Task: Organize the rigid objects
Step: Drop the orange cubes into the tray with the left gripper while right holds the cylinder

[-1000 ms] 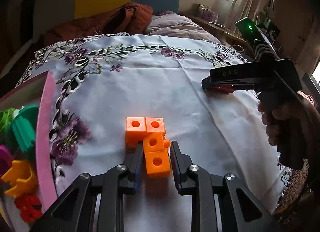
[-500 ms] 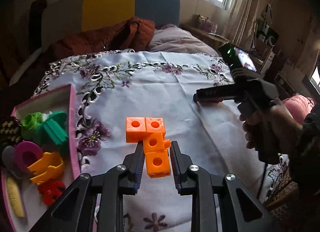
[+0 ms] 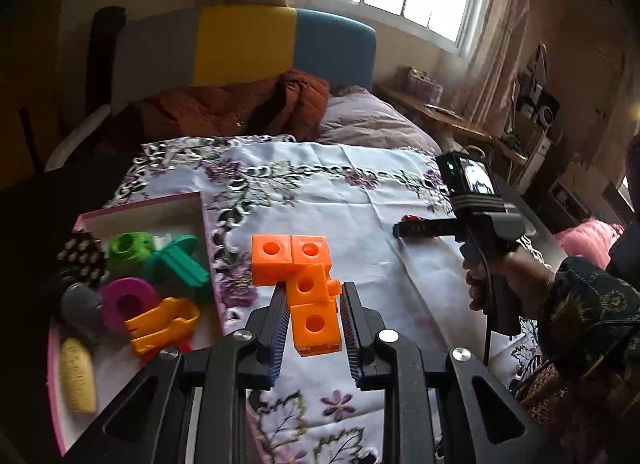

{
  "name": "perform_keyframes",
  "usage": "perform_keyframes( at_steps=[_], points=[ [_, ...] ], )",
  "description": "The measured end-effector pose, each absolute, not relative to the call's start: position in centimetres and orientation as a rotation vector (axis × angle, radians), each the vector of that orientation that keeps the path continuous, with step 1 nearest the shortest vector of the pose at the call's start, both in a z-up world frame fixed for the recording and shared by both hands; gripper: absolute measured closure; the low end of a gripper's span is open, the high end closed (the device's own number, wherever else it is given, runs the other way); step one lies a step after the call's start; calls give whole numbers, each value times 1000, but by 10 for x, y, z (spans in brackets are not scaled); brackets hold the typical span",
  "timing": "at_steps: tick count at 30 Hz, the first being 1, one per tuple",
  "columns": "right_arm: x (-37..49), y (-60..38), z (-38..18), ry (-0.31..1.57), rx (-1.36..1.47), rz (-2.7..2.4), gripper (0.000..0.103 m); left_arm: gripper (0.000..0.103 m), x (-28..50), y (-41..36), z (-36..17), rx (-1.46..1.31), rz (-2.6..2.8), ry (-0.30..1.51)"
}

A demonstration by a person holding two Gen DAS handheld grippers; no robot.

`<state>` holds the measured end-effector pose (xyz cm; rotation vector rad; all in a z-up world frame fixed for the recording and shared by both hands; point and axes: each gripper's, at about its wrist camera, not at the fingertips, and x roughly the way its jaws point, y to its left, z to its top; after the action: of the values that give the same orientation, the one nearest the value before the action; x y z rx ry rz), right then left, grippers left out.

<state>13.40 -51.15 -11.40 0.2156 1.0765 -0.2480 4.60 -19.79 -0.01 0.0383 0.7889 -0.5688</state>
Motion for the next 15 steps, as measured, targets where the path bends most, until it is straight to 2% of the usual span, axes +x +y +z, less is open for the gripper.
perform_keyframes(
  at_steps=[7, 15],
  points=[
    [133, -511, -113, 1061, 201, -247, 22, 78, 48, -140, 3, -43, -515, 797],
    [134, -510, -114, 1064, 192, -248, 22, 78, 39, -30, -1, -96, -340, 797]
  ],
)
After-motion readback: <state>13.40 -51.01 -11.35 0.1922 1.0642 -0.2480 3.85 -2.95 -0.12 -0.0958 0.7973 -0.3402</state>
